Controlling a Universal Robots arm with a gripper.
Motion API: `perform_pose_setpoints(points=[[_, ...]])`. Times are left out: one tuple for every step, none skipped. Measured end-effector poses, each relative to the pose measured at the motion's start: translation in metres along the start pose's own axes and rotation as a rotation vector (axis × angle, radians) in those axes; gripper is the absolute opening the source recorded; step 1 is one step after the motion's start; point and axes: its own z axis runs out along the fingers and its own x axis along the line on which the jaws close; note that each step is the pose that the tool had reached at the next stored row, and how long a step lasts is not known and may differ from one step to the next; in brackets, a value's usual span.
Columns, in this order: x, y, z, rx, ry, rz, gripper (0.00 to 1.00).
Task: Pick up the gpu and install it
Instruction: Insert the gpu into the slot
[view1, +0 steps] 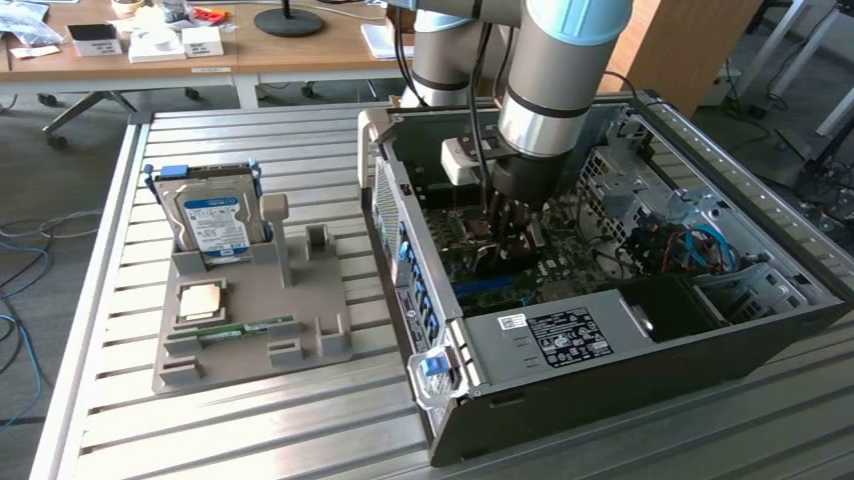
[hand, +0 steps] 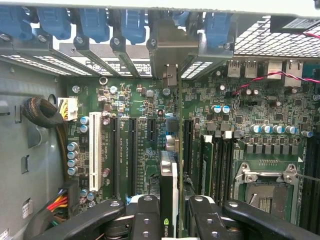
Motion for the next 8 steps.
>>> perform_pose_setpoints(points=[[0.0,0.0,0.0,0.0,-0.0001,0.0,0.27],[0.0001,0.0,0.0001,0.0,-0.0001,0.001,0.27],[0.0002,0.0001,0.0002,0.0,-0.0001,0.001,0.27],[0.0004,0.0001,0.0003,0.0,0.0,0.002,0.27],[0.0005,0.0001,0.0003,-0.0001,0.0002,0.004,0.27],[0.0005,0.0,0.0004,0.0,0.0003,0.008,0.27],[0.0005,0.0,0.0006,0.0,0.0004,0.012,0.27],[0.0005,0.0,0.0008,0.0,0.0005,0.017,0.27]])
